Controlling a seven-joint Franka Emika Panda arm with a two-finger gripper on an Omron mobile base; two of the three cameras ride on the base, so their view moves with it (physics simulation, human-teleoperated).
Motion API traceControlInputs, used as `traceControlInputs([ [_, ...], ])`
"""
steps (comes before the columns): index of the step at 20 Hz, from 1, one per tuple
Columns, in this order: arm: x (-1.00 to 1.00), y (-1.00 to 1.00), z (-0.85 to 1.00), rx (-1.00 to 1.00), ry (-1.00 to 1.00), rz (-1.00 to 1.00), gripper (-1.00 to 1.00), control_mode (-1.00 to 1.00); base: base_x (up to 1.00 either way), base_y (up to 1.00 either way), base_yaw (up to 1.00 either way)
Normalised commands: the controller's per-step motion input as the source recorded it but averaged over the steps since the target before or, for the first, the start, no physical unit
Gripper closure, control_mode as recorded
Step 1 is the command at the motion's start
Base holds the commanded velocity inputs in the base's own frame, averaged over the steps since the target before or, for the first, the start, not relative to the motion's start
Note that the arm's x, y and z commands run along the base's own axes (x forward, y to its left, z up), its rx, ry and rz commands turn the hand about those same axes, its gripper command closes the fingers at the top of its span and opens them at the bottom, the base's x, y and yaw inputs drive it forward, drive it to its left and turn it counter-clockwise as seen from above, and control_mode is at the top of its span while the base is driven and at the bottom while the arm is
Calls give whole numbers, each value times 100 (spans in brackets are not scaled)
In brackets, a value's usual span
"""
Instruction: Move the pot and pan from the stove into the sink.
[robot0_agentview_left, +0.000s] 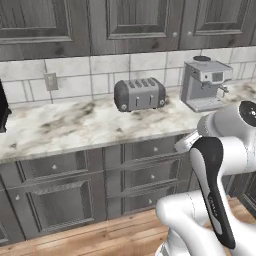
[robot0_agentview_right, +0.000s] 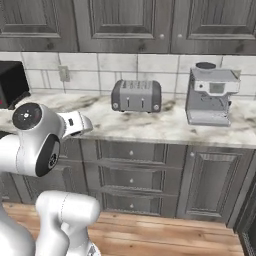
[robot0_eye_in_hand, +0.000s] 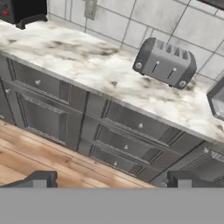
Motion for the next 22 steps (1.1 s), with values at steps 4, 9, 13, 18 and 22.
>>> traceControlInputs([
  [4, 0, 0, 0, 0, 0, 0, -100, 100, 0, 83, 7],
  [9, 0, 0, 0, 0, 0, 0, -100, 100, 0, 80, 7],
  [13, 0, 0, 0, 0, 0, 0, -100, 100, 2, 84, 7],
  [18, 0, 0, 0, 0, 0, 0, -100, 100, 3, 79, 6],
  [22, 0, 0, 0, 0, 0, 0, -100, 100, 18, 70, 4],
])
